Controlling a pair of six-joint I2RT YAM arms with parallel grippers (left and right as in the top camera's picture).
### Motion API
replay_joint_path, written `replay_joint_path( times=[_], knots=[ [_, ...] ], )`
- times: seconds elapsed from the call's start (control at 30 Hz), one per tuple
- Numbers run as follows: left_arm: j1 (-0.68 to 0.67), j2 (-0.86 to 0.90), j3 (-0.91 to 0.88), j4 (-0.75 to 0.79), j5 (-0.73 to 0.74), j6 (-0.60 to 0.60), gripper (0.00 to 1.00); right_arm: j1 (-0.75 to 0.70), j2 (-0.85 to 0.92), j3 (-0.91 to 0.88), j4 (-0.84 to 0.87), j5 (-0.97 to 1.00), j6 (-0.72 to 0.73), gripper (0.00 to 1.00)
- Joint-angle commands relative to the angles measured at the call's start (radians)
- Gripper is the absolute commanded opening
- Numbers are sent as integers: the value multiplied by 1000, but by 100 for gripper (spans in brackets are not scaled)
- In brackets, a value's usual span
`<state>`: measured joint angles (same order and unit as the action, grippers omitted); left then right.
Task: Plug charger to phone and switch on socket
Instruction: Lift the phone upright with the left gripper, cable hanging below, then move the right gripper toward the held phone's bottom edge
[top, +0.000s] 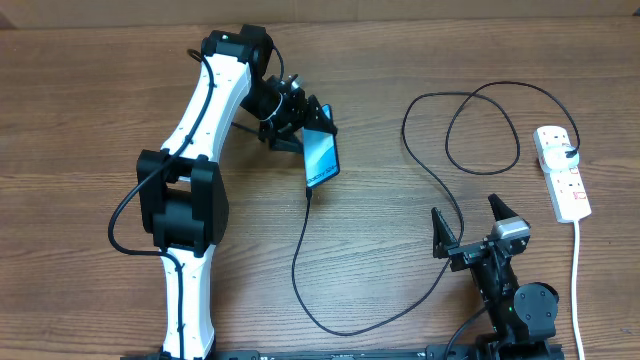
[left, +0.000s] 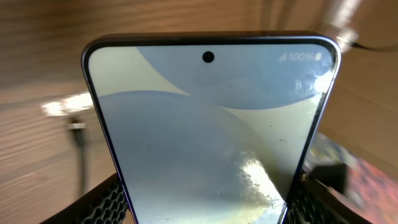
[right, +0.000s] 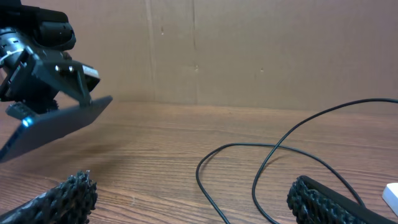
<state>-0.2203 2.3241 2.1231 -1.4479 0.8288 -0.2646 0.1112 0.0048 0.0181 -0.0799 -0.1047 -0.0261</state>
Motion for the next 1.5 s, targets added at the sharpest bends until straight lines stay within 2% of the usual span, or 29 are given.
replay_joint_path(
  times=[0.0, 0.5, 0.7, 0.87, 1.0, 1.13, 1.47],
  knots=[
    [11, -4, 28, -3, 208, 75, 62, -7, -2, -10, 3, -2, -1, 100],
    [21, -4, 28, 5, 207, 90, 63, -7, -2, -10, 48, 15, -2, 100],
    [19, -4, 28, 3, 180, 89, 63, -7, -2, -10, 56, -257, 3, 100],
    [16, -4, 28, 2, 177, 89, 63, -9, 3, 75, 45, -262, 30, 100],
    [16, -4, 28, 4, 177, 85, 62, -9, 81, 264, -63, -263, 29, 100],
    [16, -4, 28, 4, 167, 85, 63, -9, 246, 515, -263, -264, 29, 100],
    [14, -4, 28, 3, 166, 85, 63, -9, 851, 1240, -906, -290, 29, 100]
  ],
)
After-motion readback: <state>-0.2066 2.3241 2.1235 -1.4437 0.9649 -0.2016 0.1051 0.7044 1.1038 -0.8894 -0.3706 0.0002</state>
